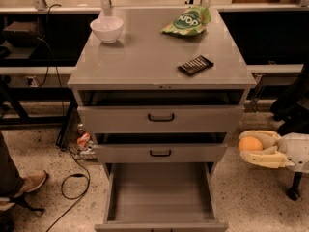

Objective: Pick orange from bottom drawer and place on counter

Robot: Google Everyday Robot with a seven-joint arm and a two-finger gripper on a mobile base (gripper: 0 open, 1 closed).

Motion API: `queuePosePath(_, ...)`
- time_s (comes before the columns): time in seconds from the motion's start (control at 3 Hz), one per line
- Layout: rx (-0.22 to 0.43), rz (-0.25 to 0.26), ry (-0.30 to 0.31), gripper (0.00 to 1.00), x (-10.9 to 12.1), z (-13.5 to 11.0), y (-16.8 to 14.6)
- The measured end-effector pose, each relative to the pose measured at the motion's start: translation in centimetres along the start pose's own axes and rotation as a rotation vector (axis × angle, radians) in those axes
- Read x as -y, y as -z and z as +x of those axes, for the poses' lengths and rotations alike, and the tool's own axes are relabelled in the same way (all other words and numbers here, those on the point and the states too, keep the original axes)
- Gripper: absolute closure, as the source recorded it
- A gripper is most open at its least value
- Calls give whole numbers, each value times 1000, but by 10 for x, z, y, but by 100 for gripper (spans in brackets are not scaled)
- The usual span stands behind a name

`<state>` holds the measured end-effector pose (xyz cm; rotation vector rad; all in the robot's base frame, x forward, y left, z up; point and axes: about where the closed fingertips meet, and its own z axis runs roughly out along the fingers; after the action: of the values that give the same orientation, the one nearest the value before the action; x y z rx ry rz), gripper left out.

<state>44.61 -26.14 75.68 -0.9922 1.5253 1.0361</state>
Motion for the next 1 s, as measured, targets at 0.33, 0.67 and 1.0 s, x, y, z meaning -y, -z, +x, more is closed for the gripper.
queuePosePath(0.33,19,-16,59,100,6,-27,-14)
queuePosePath(0.67,28,-24,171,100,15,-75,-31)
queuePosePath(1.0,26,8,287,100,11,-121,-53)
